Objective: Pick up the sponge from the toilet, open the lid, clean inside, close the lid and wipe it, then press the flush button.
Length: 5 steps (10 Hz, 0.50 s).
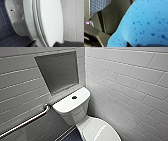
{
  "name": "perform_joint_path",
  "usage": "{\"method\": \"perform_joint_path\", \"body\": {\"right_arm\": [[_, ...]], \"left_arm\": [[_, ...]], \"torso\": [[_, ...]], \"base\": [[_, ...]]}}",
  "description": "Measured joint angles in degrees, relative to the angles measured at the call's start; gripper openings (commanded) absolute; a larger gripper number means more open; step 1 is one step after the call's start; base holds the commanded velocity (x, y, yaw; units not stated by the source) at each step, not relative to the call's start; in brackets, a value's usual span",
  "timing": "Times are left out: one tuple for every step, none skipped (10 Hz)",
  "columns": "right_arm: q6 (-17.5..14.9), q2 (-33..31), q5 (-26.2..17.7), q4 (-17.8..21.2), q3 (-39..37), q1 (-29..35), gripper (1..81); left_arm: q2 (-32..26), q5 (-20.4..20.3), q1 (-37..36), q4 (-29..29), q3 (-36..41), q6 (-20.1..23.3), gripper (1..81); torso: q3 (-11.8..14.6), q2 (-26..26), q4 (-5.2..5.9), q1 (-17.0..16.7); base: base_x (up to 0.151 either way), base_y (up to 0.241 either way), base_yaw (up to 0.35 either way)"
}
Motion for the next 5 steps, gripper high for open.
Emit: {"method": "perform_joint_path", "body": {"right_arm": [[0.0,0.1,0.0,-0.1,-0.2,0.3,1.0],[0.0,0.7,0.0,-0.2,-0.3,0.3,1.0],[0.0,0.8,0.0,-0.3,-0.3,-0.1,1.0],[0.0,0.8,-0.1,-0.3,-0.3,-0.5,1.0],[0.0,0.8,0.0,-0.3,-0.3,-0.4,1.0]], "left_arm": [[0.6,0.0,0.0,0.0,-0.2,0.0,81.1],[0.9,0.1,-0.1,0.0,-0.4,0.0,81.1],[1.4,0.1,-0.5,0.0,-0.4,0.0,81.1],[1.8,0.0,-0.9,0.0,-0.4,0.0,81.1],[1.9,0.0,-1.0,0.0,-0.9,-0.1,81.1]], "torso": [[0.0,0.0,-0.96,0.0],[0.0,0.0,-2.64,0.0],[0.0,0.0,-4.00,0.0],[-0.1,0.0,-4.67,0.0],[-0.4,0.0,-4.85,0.0]], "base": [[0.000,0.000,0.000],[0.000,0.000,0.000],[0.000,0.000,0.000],[0.000,0.000,0.000],[0.000,0.000,0.000]]}}
